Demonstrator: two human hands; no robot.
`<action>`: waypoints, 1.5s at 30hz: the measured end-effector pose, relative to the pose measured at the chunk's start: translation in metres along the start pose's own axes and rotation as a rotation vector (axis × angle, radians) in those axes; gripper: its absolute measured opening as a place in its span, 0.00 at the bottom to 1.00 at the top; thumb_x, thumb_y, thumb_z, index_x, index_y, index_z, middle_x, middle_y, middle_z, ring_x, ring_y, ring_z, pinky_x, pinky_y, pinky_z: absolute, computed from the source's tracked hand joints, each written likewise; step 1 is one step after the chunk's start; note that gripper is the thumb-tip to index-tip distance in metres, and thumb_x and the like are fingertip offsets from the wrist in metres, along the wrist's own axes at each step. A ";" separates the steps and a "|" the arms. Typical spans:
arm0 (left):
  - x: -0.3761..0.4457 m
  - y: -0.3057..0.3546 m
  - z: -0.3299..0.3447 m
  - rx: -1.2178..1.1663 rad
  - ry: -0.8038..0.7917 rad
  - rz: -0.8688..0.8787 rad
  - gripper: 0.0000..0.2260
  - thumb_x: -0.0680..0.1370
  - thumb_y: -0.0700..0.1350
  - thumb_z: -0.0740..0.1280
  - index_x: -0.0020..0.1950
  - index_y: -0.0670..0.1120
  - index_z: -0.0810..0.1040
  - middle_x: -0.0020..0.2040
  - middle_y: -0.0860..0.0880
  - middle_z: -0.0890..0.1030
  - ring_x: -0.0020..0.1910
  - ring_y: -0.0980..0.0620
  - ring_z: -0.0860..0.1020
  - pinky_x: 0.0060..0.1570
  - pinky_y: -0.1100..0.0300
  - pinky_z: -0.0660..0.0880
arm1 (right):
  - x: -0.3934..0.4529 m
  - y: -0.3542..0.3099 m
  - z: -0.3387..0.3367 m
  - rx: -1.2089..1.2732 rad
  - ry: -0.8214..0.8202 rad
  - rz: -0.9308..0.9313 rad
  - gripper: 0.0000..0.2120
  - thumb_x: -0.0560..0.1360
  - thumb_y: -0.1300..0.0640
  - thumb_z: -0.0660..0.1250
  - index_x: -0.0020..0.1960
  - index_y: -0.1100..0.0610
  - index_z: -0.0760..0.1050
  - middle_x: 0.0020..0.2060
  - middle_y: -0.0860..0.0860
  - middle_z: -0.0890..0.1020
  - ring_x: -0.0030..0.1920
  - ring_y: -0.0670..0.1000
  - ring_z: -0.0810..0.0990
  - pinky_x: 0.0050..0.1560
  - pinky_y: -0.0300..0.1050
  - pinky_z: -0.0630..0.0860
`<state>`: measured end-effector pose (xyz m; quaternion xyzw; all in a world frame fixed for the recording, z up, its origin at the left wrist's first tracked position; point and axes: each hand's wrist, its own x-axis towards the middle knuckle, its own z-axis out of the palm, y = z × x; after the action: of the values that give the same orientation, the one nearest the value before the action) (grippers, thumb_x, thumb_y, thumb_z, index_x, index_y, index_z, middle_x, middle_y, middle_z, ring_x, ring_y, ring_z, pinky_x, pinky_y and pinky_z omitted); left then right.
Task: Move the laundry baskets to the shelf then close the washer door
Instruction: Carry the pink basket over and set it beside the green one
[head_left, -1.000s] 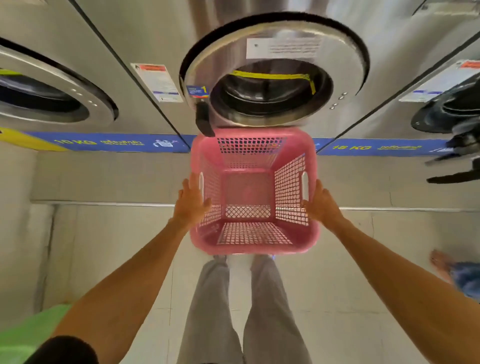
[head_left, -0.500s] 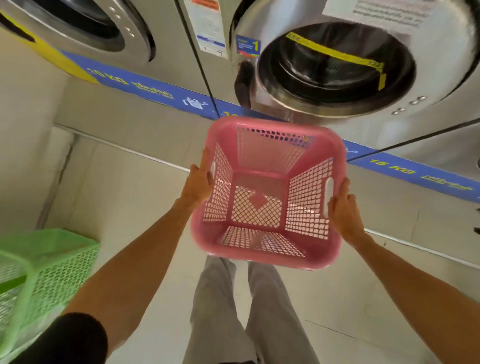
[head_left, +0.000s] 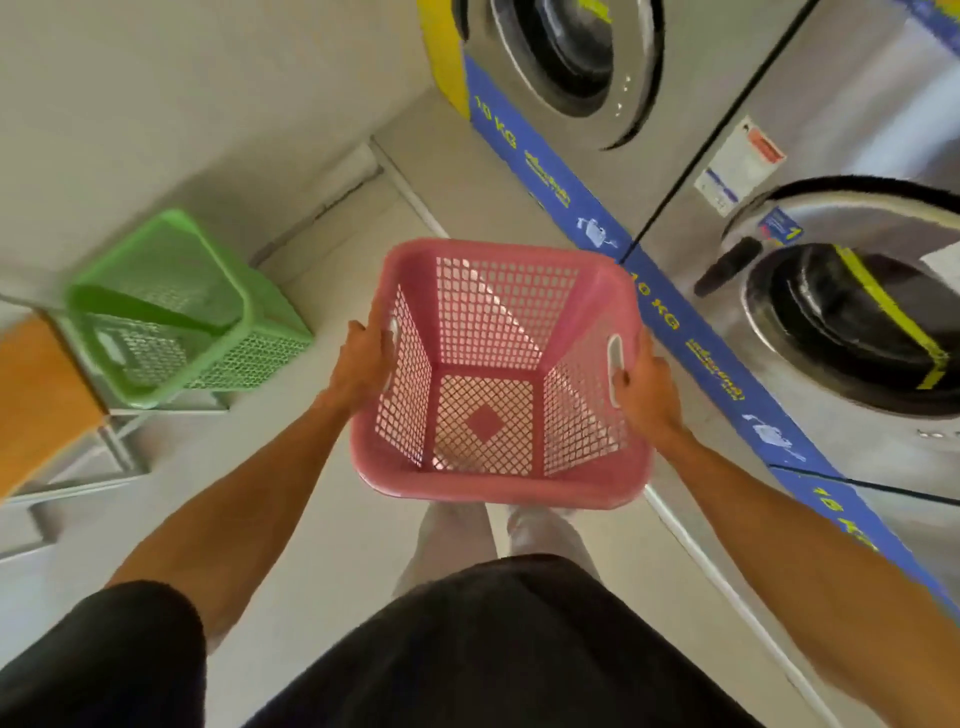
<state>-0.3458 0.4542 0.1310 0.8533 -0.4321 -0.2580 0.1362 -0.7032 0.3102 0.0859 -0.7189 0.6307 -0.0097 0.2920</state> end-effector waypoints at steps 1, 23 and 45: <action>-0.006 -0.011 -0.019 -0.010 0.057 -0.020 0.26 0.83 0.49 0.52 0.79 0.61 0.46 0.43 0.39 0.75 0.34 0.46 0.74 0.35 0.49 0.77 | 0.008 -0.028 -0.002 0.000 0.006 -0.064 0.29 0.79 0.49 0.59 0.76 0.49 0.51 0.52 0.65 0.78 0.46 0.66 0.80 0.41 0.57 0.78; 0.045 -0.187 -0.230 -0.135 0.454 -0.388 0.28 0.83 0.46 0.57 0.80 0.54 0.49 0.47 0.42 0.68 0.36 0.46 0.71 0.33 0.50 0.72 | 0.141 -0.439 0.015 -0.127 0.091 -0.586 0.16 0.76 0.51 0.67 0.59 0.57 0.69 0.46 0.56 0.81 0.43 0.60 0.81 0.36 0.44 0.66; 0.345 -0.321 -0.211 -0.274 0.146 -0.637 0.46 0.72 0.32 0.62 0.79 0.57 0.39 0.60 0.33 0.72 0.53 0.32 0.75 0.49 0.35 0.77 | 0.431 -0.595 0.189 -0.382 -0.273 -0.451 0.17 0.74 0.54 0.65 0.57 0.64 0.72 0.50 0.63 0.81 0.48 0.64 0.81 0.42 0.51 0.75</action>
<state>0.1565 0.3671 0.0483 0.9353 -0.0947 -0.2814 0.1924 -0.0067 0.0141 0.0333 -0.8770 0.4010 0.1406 0.2243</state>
